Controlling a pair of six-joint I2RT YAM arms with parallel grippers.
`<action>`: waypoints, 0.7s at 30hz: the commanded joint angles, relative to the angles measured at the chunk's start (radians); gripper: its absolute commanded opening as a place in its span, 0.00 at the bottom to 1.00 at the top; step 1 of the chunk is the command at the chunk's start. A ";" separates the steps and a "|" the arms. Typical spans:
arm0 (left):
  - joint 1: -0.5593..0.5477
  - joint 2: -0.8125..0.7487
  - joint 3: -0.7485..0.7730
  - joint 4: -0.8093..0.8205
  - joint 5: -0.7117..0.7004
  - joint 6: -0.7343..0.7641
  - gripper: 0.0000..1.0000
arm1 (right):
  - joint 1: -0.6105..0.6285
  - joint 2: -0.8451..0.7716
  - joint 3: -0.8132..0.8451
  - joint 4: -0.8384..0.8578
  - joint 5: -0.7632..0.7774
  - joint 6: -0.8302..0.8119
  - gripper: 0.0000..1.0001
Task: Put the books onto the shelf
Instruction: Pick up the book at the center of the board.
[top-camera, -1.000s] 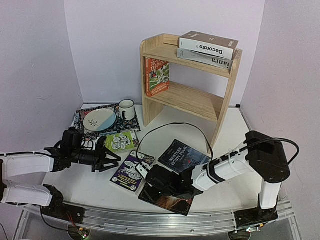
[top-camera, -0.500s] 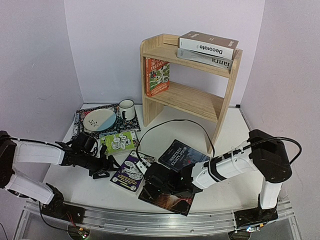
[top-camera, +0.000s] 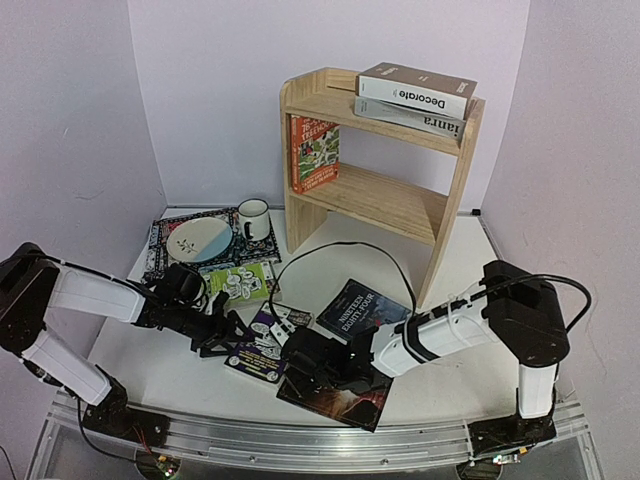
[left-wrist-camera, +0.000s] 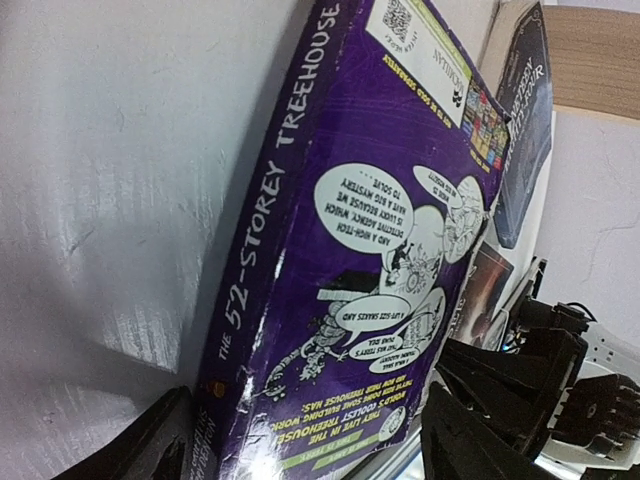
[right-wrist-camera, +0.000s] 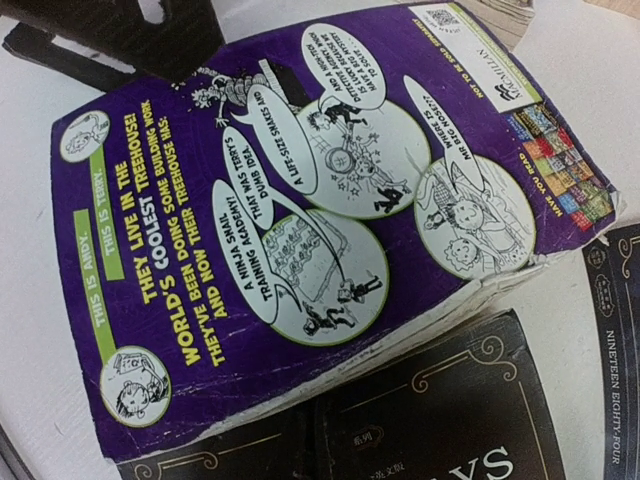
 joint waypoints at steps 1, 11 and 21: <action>-0.006 0.002 -0.020 0.186 0.180 -0.082 0.72 | -0.004 0.012 0.032 -0.044 -0.020 0.003 0.00; -0.013 -0.081 -0.036 0.328 0.298 -0.194 0.40 | -0.004 -0.004 0.012 -0.011 -0.033 -0.004 0.00; -0.030 -0.112 -0.054 0.384 0.330 -0.249 0.34 | -0.004 -0.031 -0.017 0.024 -0.030 -0.004 0.00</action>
